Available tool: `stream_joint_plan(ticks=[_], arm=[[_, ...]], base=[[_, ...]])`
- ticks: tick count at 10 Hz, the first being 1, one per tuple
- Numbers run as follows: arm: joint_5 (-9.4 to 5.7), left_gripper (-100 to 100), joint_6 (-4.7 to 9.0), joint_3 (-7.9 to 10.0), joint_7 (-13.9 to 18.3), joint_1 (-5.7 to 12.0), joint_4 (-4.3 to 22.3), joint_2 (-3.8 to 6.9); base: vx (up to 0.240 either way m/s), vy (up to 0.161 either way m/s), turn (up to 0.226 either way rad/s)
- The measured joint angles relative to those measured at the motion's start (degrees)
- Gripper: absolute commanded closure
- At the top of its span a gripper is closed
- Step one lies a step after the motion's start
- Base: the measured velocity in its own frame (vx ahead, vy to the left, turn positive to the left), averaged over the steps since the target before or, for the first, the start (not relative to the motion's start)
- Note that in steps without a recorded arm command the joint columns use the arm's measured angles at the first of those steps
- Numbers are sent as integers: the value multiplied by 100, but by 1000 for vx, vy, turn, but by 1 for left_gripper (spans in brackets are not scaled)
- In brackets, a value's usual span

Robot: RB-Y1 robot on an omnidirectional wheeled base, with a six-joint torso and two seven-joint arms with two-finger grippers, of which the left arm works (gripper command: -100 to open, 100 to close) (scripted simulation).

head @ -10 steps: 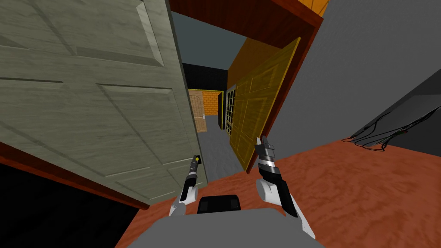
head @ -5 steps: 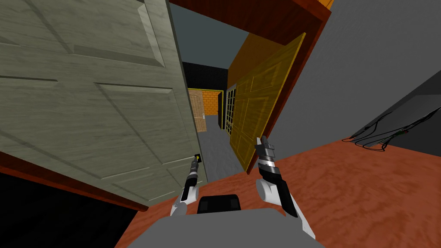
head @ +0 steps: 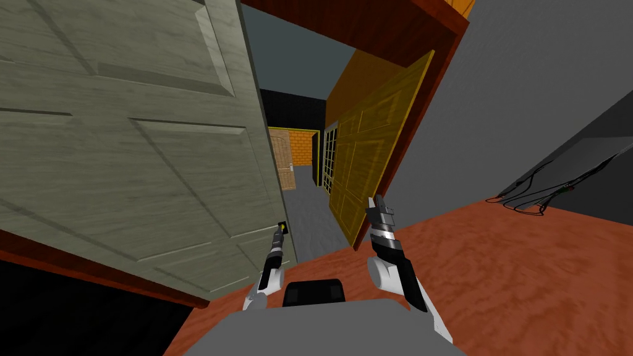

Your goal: Push the door open

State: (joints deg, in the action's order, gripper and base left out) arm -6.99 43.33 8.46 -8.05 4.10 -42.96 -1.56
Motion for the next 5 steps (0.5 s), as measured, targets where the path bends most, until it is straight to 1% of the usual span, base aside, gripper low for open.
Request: stream_joint_plan(ticks=[1,2,3,4,5], arm=[[-32,100,-25,20,-13,-7,10,50],[-65,100,16,45,-20,-27,7,86],[-128,100,42,103,-53,-10,34,139],[-183,100,114,158,-81,40,147,189],[-241,100,143,216,-122,56,170,223]], base=[[109,-10,-31],[130,-12,-66],[166,9,-48],[179,4,-46],[192,11,-39]])
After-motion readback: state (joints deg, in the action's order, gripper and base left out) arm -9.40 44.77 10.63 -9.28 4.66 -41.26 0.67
